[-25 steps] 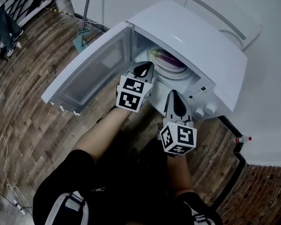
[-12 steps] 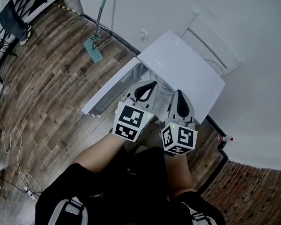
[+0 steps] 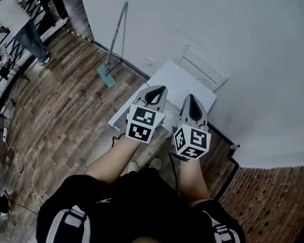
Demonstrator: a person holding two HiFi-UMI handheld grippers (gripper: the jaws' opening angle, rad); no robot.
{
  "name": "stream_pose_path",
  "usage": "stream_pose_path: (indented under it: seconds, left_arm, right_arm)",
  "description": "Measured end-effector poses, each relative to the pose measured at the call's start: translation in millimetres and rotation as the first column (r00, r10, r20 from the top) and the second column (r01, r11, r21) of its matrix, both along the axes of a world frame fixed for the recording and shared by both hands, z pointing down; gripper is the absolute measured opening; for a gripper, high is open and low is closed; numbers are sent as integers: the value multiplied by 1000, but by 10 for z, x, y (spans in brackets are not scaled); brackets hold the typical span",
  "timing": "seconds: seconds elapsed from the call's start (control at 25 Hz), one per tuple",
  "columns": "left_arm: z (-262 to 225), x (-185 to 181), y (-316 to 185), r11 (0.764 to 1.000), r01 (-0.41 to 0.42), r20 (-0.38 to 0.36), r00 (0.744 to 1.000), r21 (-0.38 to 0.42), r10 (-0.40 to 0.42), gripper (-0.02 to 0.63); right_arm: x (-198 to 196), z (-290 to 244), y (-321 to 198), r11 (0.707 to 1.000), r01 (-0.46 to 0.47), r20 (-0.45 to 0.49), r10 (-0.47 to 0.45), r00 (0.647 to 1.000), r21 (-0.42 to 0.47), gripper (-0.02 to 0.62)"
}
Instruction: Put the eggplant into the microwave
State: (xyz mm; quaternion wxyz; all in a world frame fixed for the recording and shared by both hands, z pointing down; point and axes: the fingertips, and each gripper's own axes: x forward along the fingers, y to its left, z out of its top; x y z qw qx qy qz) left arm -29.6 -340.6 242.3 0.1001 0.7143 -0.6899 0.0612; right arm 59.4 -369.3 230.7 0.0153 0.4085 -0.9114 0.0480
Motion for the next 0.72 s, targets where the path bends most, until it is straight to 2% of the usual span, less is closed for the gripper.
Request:
stream_pose_path:
  seconds: [0.16, 0.32, 0.52, 0.72]
  left_arm:
    - [-119, 157, 115, 999, -45, -13, 999, 9, 45, -2]
    - [-210, 187, 183, 998, -53, -28, 998, 27, 53, -2]
    - [-319, 199, 254, 996, -74, -20, 997, 52, 75, -2]
    - [-336, 147, 359, 994, -84, -20, 996, 66, 86, -2]
  right_arm:
    - [51, -134, 159, 1000, -3, 12, 3, 1000, 27, 12]
    - [66, -212, 285, 999, 9, -3, -9, 1000, 52, 12]
    - [65, -249, 364, 1000, 14, 19, -15, 1000, 23, 12]
    - [27, -257, 466, 999, 4, 18, -4, 1000, 32, 12]
